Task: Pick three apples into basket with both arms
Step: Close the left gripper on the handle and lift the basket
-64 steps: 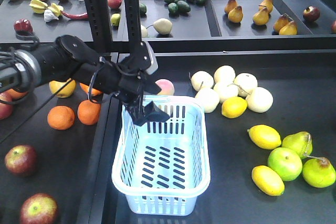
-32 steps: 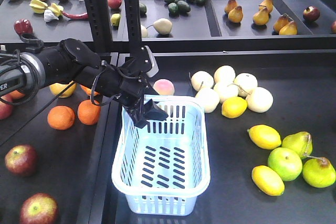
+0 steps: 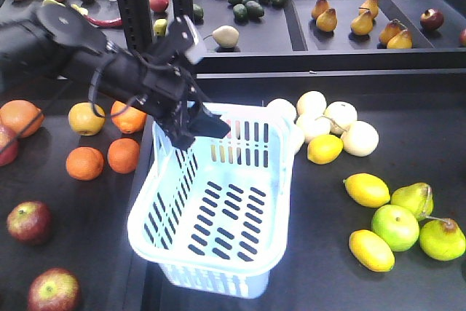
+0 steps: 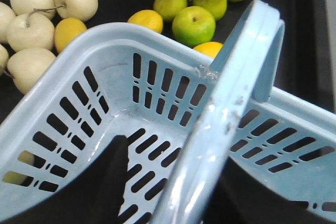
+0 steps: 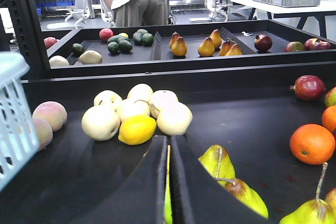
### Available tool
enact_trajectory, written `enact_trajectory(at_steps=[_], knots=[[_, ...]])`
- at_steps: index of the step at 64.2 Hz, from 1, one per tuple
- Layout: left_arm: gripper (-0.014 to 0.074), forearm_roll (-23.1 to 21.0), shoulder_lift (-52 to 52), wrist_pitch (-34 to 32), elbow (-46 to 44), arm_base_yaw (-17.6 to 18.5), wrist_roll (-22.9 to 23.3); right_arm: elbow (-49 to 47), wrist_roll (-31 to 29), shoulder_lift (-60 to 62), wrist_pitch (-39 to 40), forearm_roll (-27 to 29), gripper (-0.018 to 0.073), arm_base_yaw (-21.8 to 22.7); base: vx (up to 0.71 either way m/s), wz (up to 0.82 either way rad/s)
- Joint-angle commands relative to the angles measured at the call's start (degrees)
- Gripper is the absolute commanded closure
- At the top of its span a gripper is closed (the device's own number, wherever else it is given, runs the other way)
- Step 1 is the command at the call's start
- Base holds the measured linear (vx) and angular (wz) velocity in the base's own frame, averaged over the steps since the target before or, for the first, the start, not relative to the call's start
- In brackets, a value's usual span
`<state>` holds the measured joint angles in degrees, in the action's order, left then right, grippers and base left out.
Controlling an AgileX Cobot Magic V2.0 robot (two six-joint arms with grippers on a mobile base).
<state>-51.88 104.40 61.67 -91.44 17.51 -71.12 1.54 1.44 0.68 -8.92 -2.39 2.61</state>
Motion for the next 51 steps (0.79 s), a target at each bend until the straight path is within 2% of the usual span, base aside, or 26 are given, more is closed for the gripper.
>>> enact_trajectory(at_steps=[1, 8, 18, 31, 39, 46, 51], knots=[[0.0604, -3.9, -6.6, 3.9, -1.6, 0.2, 7.3, 0.8, -0.4, 0.7, 4.1, -0.4, 0.0564, 0.3, 0.00, 0.00], [0.0604, 0.3, -10.4, 7.1, -1.6, 0.2, 13.1, 0.8, -0.4, 0.7, 4.1, -0.4, 0.0564, 0.3, 0.00, 0.00], [0.0604, 8.7, -17.2, 10.1, -0.8, 0.2, 25.4, 0.8, -0.4, 0.7, 4.1, -0.4, 0.0564, 0.3, 0.00, 0.00], [0.0604, 14.2, -30.4, 9.2, 6.5, 0.2, 31.0, 0.8, -0.4, 0.7, 4.1, -0.4, 0.0564, 0.3, 0.00, 0.00], [0.0604, 18.7, -40.9, 3.7, 14.1, 0.2, 35.9, 0.8, -0.4, 0.7, 4.1, -0.4, 0.0564, 0.3, 0.00, 0.00], [0.0604, 21.0, -49.9, -4.3, 21.0, 0.2, 42.7, 0.8, -0.4, 0.7, 4.1, -0.4, 0.0564, 0.3, 0.00, 0.00], [0.0604, 22.5, -56.3, -9.8, 26.2, 0.2, 45.8, 0.8, -0.4, 0.7, 4.1, -0.4, 0.0564, 0.3, 0.00, 0.00]])
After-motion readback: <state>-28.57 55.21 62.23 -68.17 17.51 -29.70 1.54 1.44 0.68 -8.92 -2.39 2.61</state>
